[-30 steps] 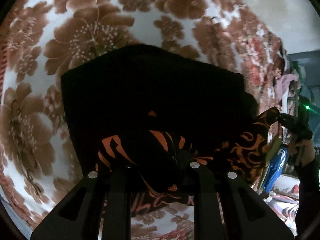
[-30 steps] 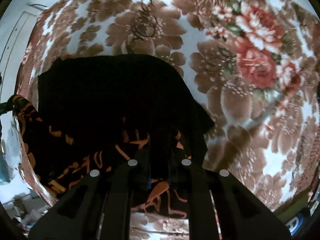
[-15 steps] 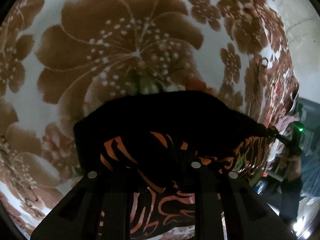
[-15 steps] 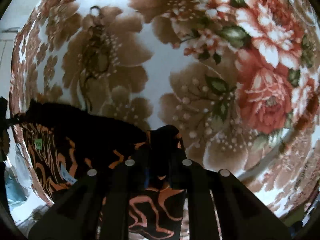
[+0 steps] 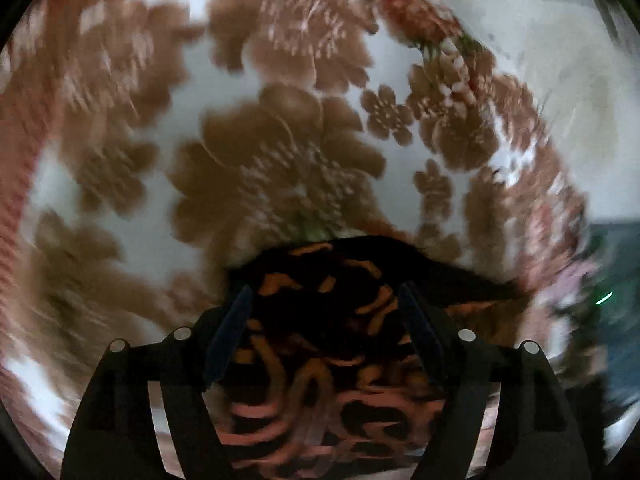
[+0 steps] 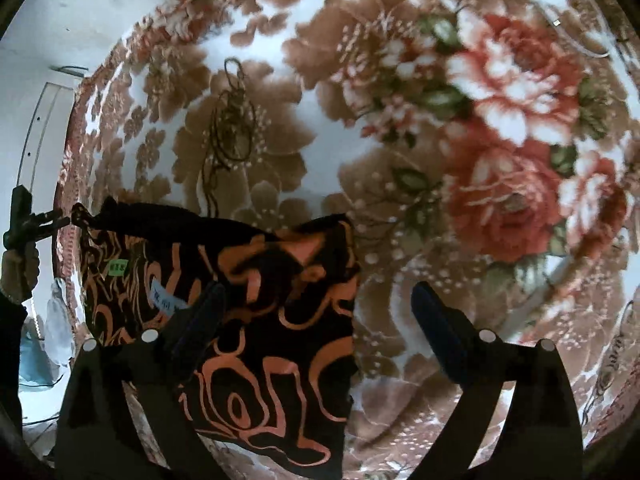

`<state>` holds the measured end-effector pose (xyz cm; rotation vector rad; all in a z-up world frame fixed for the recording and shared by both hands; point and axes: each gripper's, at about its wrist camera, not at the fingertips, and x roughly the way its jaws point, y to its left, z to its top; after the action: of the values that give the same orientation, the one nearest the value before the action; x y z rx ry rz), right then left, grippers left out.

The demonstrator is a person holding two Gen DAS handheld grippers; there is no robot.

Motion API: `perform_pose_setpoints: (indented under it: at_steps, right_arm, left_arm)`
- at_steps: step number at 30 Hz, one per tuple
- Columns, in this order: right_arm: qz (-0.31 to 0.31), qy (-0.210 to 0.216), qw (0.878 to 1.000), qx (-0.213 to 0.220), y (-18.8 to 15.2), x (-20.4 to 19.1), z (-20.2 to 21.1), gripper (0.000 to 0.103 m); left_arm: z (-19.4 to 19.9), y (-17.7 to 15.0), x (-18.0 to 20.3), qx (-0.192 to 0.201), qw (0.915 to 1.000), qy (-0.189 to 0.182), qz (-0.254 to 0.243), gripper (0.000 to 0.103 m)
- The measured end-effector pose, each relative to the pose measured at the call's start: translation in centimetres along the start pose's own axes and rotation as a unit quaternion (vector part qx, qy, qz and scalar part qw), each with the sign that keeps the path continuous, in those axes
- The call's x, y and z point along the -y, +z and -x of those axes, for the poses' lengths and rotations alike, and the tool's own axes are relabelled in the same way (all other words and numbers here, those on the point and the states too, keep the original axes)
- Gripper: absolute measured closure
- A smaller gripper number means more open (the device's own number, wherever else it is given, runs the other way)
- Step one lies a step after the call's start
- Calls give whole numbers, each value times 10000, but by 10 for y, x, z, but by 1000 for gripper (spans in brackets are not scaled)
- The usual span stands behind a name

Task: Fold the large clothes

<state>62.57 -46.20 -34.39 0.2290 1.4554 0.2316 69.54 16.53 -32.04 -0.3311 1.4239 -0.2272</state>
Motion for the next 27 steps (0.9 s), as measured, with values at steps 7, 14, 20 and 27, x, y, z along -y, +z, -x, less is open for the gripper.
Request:
perform_pose_setpoints:
  at_steps: [7,14,20,27]
  right_arm:
    - [138,-179,9980,597,-27,-9,-4,10]
    - [578,-591,9926,892,-44,-15,-41,12]
    - [1172,-658,9854,1046,-48,-32,-64,12]
    - [1298,-651,9845,980,-47,-43,-90,19]
  left_arm:
    - [-2,-39,10,109,9934,393,-1069,28]
    - [-10,-61,-1,487,9883,616,-1308,28]
    - [-8,-51,4,1003,9778,740,-1685,30]
    - [-44,-36,20,848,9592,1250,-2389,30]
